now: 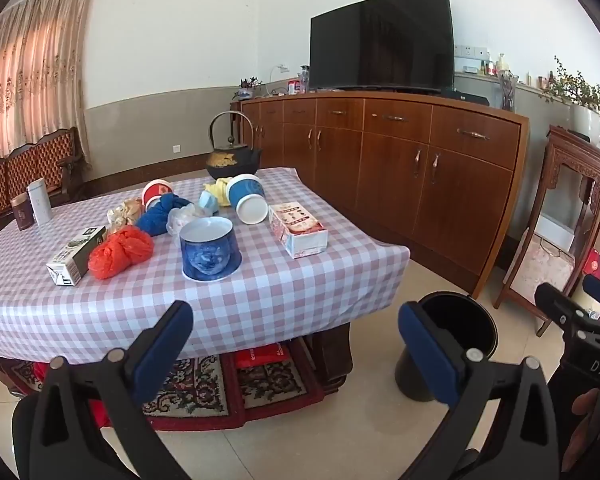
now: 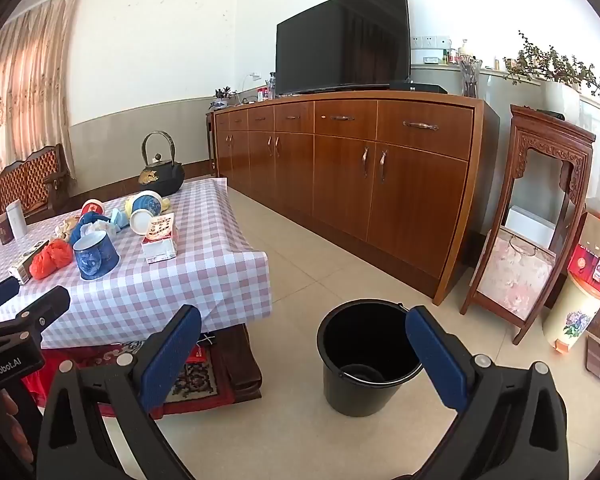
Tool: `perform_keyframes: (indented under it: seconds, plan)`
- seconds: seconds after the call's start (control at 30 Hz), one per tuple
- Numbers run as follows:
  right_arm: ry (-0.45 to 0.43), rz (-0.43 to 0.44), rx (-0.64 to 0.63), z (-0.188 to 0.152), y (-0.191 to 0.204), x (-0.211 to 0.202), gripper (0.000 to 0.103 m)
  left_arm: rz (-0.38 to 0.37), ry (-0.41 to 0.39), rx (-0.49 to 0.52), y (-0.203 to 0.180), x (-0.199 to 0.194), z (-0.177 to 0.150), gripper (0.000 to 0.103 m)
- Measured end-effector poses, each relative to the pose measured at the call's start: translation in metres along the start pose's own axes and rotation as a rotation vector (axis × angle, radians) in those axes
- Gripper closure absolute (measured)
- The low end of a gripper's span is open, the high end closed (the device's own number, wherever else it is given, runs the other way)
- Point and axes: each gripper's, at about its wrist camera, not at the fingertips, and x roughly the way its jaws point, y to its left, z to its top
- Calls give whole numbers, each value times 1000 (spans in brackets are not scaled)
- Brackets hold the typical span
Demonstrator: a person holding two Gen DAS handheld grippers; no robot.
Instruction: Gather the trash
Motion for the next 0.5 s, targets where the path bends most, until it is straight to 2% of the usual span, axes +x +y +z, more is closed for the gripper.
perform_keyframes:
  seconds: [0.5]
  plan:
    - [17,8,15,-1,-2,3,0,9,3,-5,2,0,0,0]
